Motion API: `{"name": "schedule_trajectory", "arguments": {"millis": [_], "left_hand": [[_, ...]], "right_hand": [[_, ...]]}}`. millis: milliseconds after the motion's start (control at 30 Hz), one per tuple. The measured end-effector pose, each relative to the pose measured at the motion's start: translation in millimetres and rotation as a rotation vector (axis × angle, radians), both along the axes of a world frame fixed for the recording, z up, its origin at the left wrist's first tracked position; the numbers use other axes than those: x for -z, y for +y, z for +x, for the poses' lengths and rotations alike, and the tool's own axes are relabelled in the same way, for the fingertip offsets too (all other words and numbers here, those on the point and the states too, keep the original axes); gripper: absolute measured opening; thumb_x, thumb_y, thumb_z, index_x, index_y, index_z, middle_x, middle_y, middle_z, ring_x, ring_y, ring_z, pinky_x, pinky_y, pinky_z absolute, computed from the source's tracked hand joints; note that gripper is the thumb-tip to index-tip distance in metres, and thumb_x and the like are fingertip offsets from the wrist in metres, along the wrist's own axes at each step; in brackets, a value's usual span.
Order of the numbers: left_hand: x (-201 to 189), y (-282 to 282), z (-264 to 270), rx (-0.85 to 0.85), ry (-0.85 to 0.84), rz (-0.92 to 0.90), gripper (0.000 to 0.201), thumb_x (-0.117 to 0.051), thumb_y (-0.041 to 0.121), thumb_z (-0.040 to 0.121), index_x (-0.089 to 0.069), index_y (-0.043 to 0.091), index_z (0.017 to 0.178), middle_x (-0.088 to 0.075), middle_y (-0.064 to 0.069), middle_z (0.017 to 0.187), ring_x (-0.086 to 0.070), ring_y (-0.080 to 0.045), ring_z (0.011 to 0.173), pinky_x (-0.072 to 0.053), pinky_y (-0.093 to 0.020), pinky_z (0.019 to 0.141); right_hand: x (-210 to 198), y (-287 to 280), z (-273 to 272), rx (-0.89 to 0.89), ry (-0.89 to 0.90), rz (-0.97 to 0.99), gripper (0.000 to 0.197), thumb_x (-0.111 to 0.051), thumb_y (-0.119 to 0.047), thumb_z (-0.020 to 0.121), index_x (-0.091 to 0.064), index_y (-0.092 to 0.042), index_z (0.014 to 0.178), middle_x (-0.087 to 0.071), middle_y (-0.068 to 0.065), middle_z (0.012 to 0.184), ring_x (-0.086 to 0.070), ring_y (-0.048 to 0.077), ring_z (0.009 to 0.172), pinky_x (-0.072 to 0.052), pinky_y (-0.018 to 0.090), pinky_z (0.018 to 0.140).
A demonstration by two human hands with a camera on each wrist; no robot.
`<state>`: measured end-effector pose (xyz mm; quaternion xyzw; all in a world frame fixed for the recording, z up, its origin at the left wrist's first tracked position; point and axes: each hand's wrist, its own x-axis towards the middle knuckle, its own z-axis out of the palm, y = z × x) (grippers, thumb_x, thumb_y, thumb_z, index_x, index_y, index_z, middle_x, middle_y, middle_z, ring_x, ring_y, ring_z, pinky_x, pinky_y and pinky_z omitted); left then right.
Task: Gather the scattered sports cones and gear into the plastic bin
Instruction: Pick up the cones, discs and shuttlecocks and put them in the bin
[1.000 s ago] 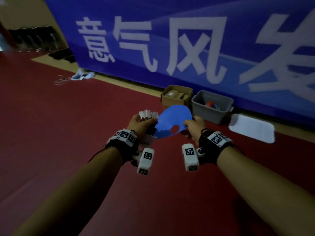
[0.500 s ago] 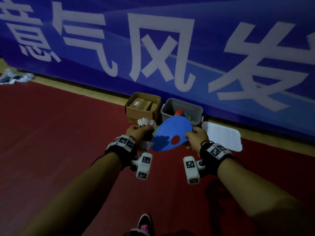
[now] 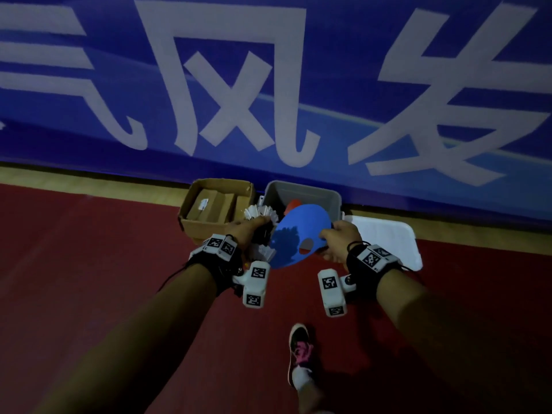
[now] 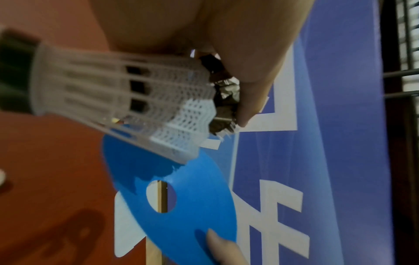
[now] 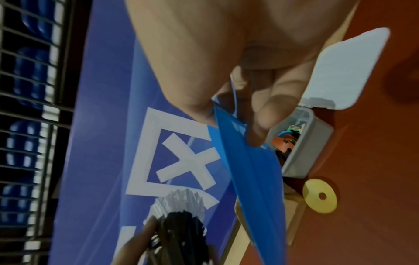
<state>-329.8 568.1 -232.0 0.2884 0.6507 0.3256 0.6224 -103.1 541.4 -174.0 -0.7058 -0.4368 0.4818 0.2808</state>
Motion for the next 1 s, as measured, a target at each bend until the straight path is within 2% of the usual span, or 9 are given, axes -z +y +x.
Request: {"name": "schedule_trajectory", "arguments": {"millis": [67,233,333,533,700,767,833,933,1000], "left_hand": [[17.3,55.4,-1.7,0.017,0.020,-0.036,0.083,-0.083,0.068,0.038,-0.076,0.011,0.097,-0.074,-0.012,0.094,-0.067,-0.029,0.084,-0.052,-0.042,0.083],[4.4,156.8,9.7,-0.069,-0.011,-0.101,0.058,-0.079,0.051,0.064,-0.068,0.003,0.094,-0.067,-0.014,0.076,-0.063,-0.024,0.056,-0.049,-0.026,0.051],[15.0,225.4,12.2,-0.128,-0.009,-0.147,0.084,-0.083,0.053,0.039,-0.070,0.002,0.104,-0.073,-0.015,0.089,-0.070,-0.029,0.072,-0.053,-0.033,0.061],[7.7,344.6,24.5,-0.176,-0.012,-0.183,0.027,-0.077,0.031,0.080,-0.071,0.006,0.076,-0.071,-0.010,0.066,-0.066,-0.028,0.066,-0.054,-0.037,0.069],[94.7,474.0,38.2,-0.059,-0.114,-0.230,0.083,-0.092,0.057,0.037,-0.074,0.007,0.101,-0.074,-0.015,0.093,-0.072,-0.034,0.082,-0.057,-0.048,0.080],[125.7,509.5,38.6,-0.097,-0.202,-0.250,0.077,-0.088,0.055,0.044,-0.073,0.006,0.101,-0.072,-0.019,0.103,-0.071,-0.036,0.086,-0.057,-0.047,0.078],[92.8,521.5,31.9,-0.128,-0.230,-0.320,0.076,-0.086,0.055,0.050,-0.069,0.008,0.106,-0.071,-0.019,0.104,-0.070,-0.039,0.090,-0.056,-0.053,0.079],[65.8,532.1,10.5,-0.220,-0.257,-0.309,0.033,-0.065,0.042,0.087,-0.062,0.010,0.082,-0.066,-0.006,0.059,-0.059,-0.025,0.066,-0.051,-0.030,0.056],[73.9,540.0,-8.2,-0.286,-0.259,-0.293,0.026,-0.056,0.036,0.095,-0.061,0.012,0.105,-0.069,-0.006,0.092,-0.061,-0.028,0.089,-0.053,-0.031,0.072]], "right_hand": [[16.3,57.3,-0.5,0.011,-0.005,-0.014,0.005,-0.057,-0.012,0.086,-0.060,-0.012,0.082,-0.065,0.016,0.083,-0.066,0.036,0.068,-0.054,0.034,0.052],[32.2,189.2,4.9,-0.037,-0.113,-0.050,0.011,-0.058,-0.013,0.080,-0.050,-0.010,0.073,-0.053,0.016,0.069,-0.060,0.033,0.060,-0.055,0.041,0.055],[32.3,268.8,8.6,-0.099,-0.280,-0.023,0.019,-0.058,-0.016,0.077,-0.045,-0.011,0.064,-0.047,0.014,0.061,-0.050,0.026,0.054,-0.046,0.036,0.050],[45.6,383.4,17.8,-0.091,-0.461,-0.096,0.018,-0.055,-0.018,0.082,-0.051,-0.008,0.069,-0.055,0.014,0.072,-0.055,0.030,0.067,-0.035,0.027,0.050],[71.6,476.1,22.8,-0.023,-0.568,-0.093,0.033,-0.056,-0.033,0.088,-0.049,-0.009,0.067,-0.051,0.009,0.073,-0.055,0.029,0.075,-0.036,0.029,0.064],[76.6,503.6,17.0,-0.060,-0.585,-0.105,0.039,-0.051,-0.043,0.091,-0.056,-0.009,0.074,-0.051,0.008,0.076,-0.055,0.028,0.079,-0.036,0.029,0.068],[85.4,538.0,6.3,-0.107,-0.598,-0.125,0.039,-0.049,-0.043,0.090,-0.057,-0.009,0.073,-0.055,0.007,0.078,-0.058,0.030,0.084,-0.038,0.029,0.070],[102.6,576.1,-19.6,-0.217,-0.522,-0.166,0.030,-0.053,-0.037,0.084,-0.052,-0.013,0.066,-0.059,0.006,0.075,-0.061,0.030,0.078,-0.047,0.033,0.071],[119.5,595.9,-44.0,-0.304,-0.464,-0.191,0.028,-0.056,-0.030,0.084,-0.053,-0.014,0.061,-0.064,0.007,0.071,-0.065,0.031,0.075,-0.052,0.036,0.070]]}}
